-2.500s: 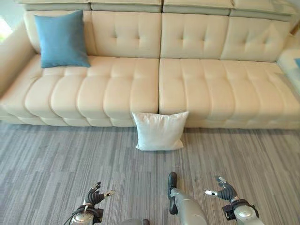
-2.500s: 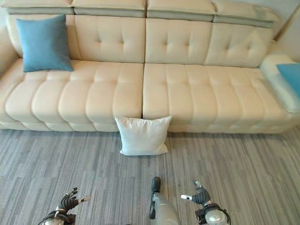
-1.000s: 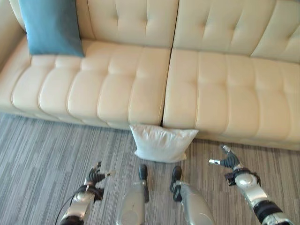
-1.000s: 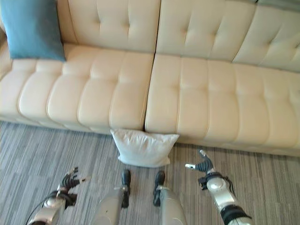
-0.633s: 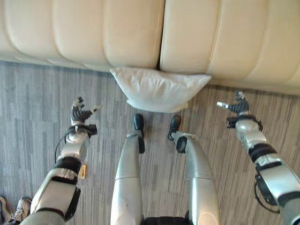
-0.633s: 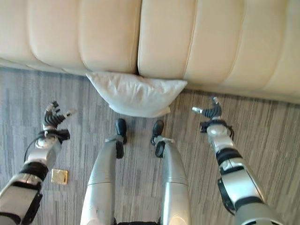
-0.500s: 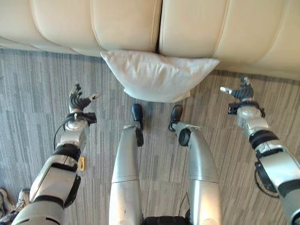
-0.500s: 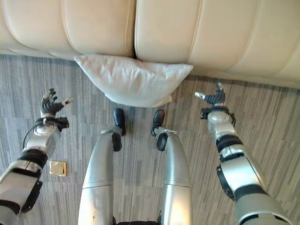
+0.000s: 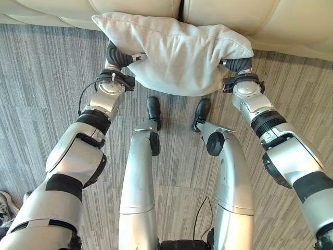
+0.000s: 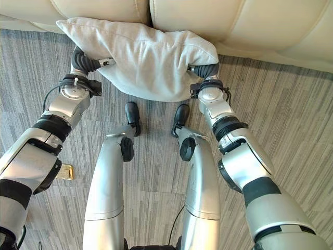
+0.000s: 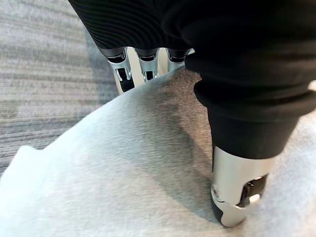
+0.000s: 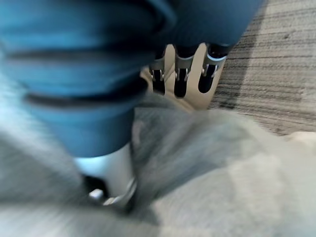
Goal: Pick up all the scattered cushions and arrange them neatly on the sofa.
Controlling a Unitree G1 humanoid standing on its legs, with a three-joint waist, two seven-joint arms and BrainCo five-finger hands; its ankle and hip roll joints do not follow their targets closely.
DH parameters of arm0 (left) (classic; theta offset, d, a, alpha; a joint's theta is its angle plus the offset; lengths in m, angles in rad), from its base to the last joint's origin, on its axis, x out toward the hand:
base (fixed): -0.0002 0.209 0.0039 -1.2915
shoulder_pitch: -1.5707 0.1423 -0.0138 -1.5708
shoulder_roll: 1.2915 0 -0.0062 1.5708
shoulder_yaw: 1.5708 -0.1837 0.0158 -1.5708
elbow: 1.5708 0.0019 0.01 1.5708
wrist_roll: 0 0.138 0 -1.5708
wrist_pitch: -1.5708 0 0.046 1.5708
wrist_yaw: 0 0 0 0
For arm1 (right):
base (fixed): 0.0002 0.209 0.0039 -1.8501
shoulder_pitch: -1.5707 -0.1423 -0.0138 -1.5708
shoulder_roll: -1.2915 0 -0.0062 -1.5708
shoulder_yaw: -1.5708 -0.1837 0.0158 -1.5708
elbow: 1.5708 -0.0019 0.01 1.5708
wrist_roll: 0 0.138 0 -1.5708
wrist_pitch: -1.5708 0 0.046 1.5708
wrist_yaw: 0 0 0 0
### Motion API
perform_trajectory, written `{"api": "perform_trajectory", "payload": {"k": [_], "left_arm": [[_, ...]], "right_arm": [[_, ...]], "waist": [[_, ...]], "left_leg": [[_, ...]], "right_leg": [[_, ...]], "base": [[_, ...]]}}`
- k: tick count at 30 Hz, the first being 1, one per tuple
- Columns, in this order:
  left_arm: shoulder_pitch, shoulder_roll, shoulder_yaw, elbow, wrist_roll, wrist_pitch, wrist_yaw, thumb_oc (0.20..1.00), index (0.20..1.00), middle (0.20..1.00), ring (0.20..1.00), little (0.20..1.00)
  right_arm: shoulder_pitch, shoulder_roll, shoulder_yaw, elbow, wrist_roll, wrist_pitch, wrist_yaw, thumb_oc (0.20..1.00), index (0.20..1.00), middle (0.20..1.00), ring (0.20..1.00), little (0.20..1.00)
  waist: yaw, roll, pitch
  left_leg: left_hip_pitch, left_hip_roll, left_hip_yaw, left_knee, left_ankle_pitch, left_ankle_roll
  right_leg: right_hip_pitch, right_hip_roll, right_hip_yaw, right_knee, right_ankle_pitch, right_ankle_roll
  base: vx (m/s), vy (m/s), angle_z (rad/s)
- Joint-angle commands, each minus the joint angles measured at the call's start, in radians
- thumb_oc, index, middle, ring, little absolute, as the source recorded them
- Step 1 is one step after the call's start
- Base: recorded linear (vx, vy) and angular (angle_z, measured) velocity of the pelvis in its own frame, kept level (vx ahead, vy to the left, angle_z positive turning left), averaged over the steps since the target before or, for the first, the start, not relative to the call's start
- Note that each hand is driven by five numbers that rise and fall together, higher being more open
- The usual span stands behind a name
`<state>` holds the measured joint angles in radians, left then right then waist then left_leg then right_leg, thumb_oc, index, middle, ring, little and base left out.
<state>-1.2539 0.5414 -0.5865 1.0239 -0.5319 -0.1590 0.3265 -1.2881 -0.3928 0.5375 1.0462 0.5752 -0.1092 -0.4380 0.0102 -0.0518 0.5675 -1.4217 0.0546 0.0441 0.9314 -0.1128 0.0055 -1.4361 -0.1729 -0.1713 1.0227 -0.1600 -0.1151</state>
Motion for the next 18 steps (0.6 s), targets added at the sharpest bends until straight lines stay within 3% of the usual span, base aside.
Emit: {"api": "perform_trajectory", "payload": {"k": [1,9,15,17,18], "left_arm": [[-0.006,-0.050,0.065,-0.114,-0.029,-0.109,0.035,0.200,0.200,0.200,0.200,0.200],[0.141,-0.084,0.105,-0.322,0.014,-0.129,0.051,0.200,0.200,0.200,0.200,0.200],[0.418,-0.151,0.142,-0.605,0.111,-0.128,0.034,0.200,0.200,0.200,0.200,0.200],[0.572,-0.166,0.175,-0.739,0.158,-0.124,0.011,0.200,0.200,0.200,0.200,0.200],[0.579,-0.166,0.175,-0.744,0.160,-0.122,0.011,0.200,0.200,0.200,0.200,0.200]], "right_arm": [[-0.056,0.067,0.005,-0.141,0.047,-0.144,0.000,0.200,0.200,0.200,0.200,0.200],[0.131,0.086,-0.027,-0.350,-0.023,-0.187,0.015,0.200,0.200,0.200,0.200,0.200],[0.432,0.086,-0.069,-0.616,-0.166,-0.162,0.062,0.200,0.200,0.200,0.200,0.200],[0.610,0.082,-0.110,-0.750,-0.204,-0.159,0.113,0.200,0.200,0.200,0.200,0.200],[0.617,0.082,-0.110,-0.754,-0.205,-0.157,0.113,0.200,0.200,0.200,0.200,0.200]], "waist": [[0.001,0.063,-0.123],[-0.019,0.049,-0.165],[-0.036,0.030,-0.175],[-0.040,0.014,-0.188],[-0.040,0.013,-0.186]], "left_leg": [[0.025,-0.057,-0.006,0.030,-0.114,0.015],[0.148,-0.047,0.000,-0.096,-0.082,-0.005],[0.444,-0.032,0.018,-0.281,-0.063,-0.021],[0.612,-0.037,0.022,-0.382,-0.056,-0.025],[0.622,-0.038,0.022,-0.388,-0.054,-0.025]], "right_leg": [[0.066,0.024,0.075,-0.064,-0.059,0.097],[0.198,0.043,0.047,-0.201,-0.011,0.126],[0.478,0.037,0.030,-0.397,0.045,0.159],[0.636,0.034,0.019,-0.495,0.068,0.176],[0.646,0.035,0.018,-0.500,0.069,0.176]], "base": [[0.00,-0.013,0.19],[-0.03,0.006,0.05],[-0.01,0.042,0.00],[0.08,0.045,-0.03],[0.07,0.011,-0.05]]}}
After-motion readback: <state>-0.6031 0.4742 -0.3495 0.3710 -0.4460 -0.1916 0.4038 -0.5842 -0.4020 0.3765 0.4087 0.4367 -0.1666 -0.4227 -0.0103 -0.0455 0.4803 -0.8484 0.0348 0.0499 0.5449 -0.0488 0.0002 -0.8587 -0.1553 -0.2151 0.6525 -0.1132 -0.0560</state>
